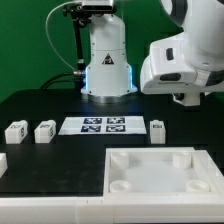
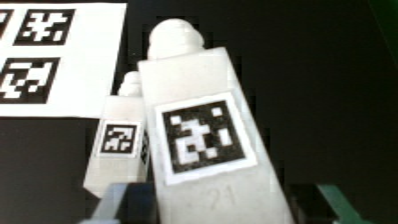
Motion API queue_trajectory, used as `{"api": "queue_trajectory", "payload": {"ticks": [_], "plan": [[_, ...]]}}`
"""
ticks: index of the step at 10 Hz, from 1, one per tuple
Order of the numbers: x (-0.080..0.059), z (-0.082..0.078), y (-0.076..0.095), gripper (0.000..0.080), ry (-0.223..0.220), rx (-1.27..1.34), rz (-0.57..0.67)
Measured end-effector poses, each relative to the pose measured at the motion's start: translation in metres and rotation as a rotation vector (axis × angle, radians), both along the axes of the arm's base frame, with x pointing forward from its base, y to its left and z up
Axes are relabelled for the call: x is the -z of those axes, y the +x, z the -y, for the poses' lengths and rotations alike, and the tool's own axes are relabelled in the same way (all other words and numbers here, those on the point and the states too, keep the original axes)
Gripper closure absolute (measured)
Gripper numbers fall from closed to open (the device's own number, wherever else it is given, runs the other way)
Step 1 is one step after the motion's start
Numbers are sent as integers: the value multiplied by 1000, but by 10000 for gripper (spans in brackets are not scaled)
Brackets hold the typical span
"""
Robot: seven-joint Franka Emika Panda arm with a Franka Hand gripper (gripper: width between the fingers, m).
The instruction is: Assemble one leg
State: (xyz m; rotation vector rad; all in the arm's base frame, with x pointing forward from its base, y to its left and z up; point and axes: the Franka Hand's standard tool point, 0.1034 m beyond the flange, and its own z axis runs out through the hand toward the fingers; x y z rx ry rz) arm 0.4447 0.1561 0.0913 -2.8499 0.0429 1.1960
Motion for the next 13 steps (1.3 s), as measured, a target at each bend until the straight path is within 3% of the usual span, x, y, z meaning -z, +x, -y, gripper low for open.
{"api": "queue_trajectory", "payload": {"ticks": [2,3,4,5,6,8,9,11,13], "plan": [[-2,-2,14,486,8,24,226],[-12,11,27,486,46,-9,298],[-43,29,60,486,61,2,388],[-72,38,82,486,62,17,488],[-97,36,92,486,55,37,591],[-92,35,94,486,54,47,818],[-93,35,94,486,54,49,873],[-95,34,108,486,70,52,1126],[-102,54,160,486,73,80,1326]]}}
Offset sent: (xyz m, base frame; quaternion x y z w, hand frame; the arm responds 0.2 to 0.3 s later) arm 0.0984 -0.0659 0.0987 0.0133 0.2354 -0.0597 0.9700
